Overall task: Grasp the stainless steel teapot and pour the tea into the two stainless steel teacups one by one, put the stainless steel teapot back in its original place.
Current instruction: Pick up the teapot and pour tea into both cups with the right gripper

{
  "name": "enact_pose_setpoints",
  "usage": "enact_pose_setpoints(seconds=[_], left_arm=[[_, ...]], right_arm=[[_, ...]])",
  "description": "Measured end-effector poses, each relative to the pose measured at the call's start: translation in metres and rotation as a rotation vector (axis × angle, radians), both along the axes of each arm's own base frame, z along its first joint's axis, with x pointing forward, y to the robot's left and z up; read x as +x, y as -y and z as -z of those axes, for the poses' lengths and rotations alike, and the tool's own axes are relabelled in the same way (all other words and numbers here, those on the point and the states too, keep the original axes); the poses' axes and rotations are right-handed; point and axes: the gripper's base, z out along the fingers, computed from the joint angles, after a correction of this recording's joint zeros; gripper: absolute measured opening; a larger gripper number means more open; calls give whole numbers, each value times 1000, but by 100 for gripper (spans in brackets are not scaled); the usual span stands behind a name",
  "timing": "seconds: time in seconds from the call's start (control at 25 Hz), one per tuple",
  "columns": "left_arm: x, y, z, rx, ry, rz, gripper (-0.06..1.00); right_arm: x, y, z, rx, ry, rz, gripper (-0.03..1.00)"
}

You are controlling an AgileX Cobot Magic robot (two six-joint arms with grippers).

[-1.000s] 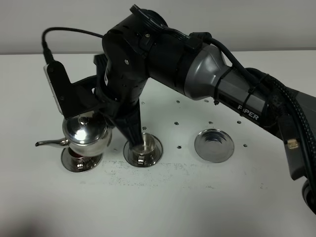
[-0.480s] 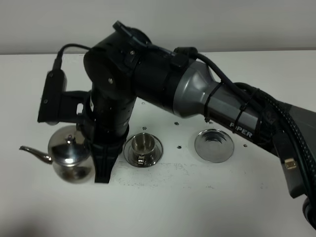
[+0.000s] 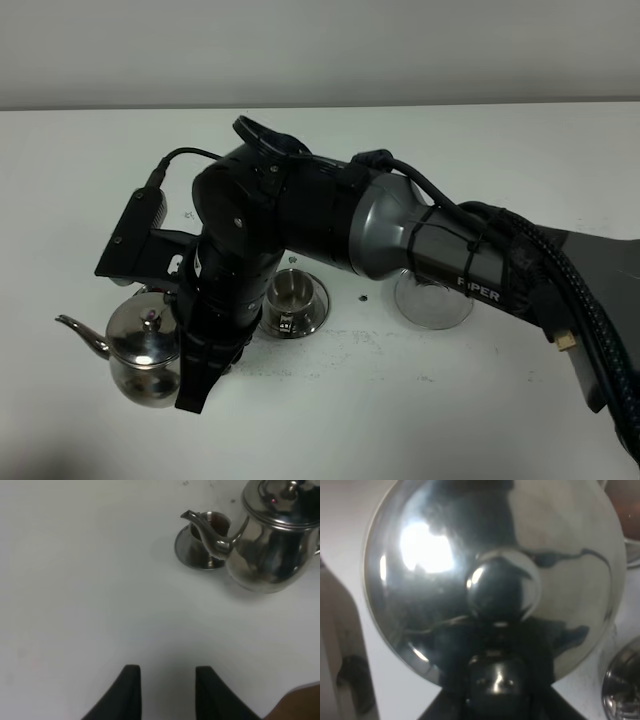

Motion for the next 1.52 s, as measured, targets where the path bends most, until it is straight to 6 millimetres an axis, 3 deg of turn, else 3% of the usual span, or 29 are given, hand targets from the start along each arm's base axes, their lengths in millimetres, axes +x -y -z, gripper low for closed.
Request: enact_pose_setpoints(seconds=[0.2,0.44,0.84,0.92,1.08,1.28,1.52], left_arm=[[0,0,0,0,0,0,27],[0,0,0,0,0,0,27],[0,0,0,1,0,1,27],[0,0,0,1,0,1,27],[0,0,0,1,0,1,27],[0,0,0,1,0,1,27],[0,0,0,1,0,1,27]], right_arm=[[4,-4,13,-4,4,30,19],[9,-7,42,-56,0,47,19],[9,-5,47,-66,8,47,19],[8,-2,38,-81,22,38,19],[10,14,-1,-79,93,-5,19],[33,47,-43,-62,181,-1,19],[64,90,-58,-136,228,-72,19]])
